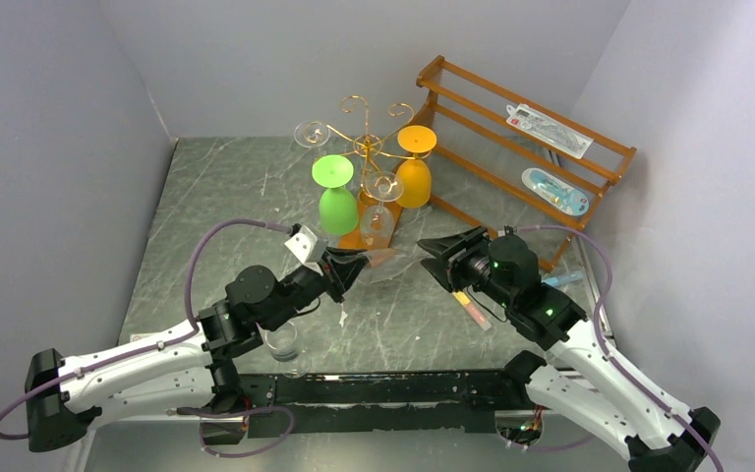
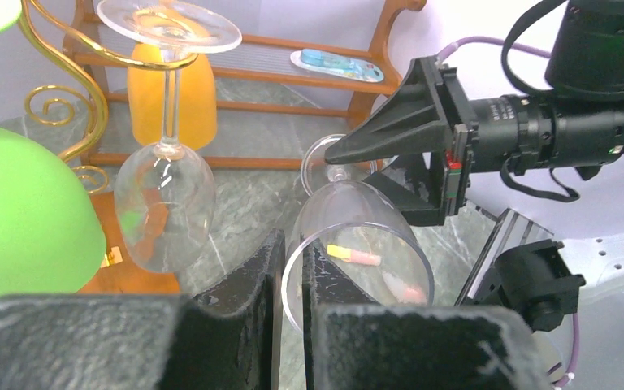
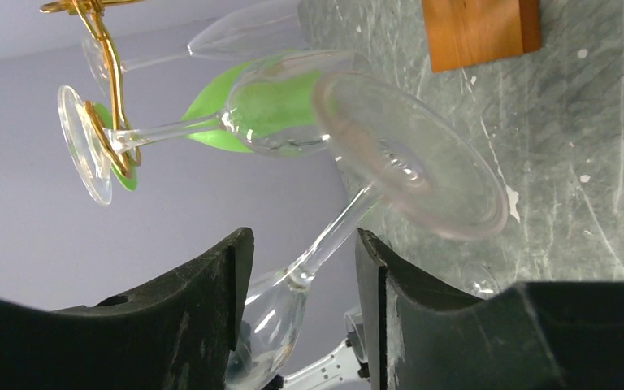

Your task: Place the wine glass upside down on the wine glass rack

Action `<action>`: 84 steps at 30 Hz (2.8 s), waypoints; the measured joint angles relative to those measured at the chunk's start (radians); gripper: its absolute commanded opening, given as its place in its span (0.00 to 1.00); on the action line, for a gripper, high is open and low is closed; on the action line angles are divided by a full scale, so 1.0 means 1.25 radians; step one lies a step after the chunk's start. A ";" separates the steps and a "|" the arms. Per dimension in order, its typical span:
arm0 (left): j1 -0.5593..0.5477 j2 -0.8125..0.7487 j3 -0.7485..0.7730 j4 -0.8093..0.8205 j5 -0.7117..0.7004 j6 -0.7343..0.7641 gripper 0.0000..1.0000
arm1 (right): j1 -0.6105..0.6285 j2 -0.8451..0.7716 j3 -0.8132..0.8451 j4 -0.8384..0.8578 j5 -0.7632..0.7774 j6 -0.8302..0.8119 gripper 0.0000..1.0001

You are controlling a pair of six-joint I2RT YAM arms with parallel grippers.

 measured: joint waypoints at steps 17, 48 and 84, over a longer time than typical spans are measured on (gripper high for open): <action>0.000 -0.009 -0.061 0.117 0.018 -0.007 0.16 | -0.005 0.051 -0.002 0.109 -0.012 0.081 0.01; 0.000 -0.150 0.050 -0.108 0.101 -0.157 0.97 | -0.004 -0.060 -0.052 0.280 -0.020 -0.634 0.00; 0.000 -0.019 0.201 -0.144 0.169 -0.455 0.97 | -0.004 0.041 0.029 0.407 -0.601 -1.074 0.00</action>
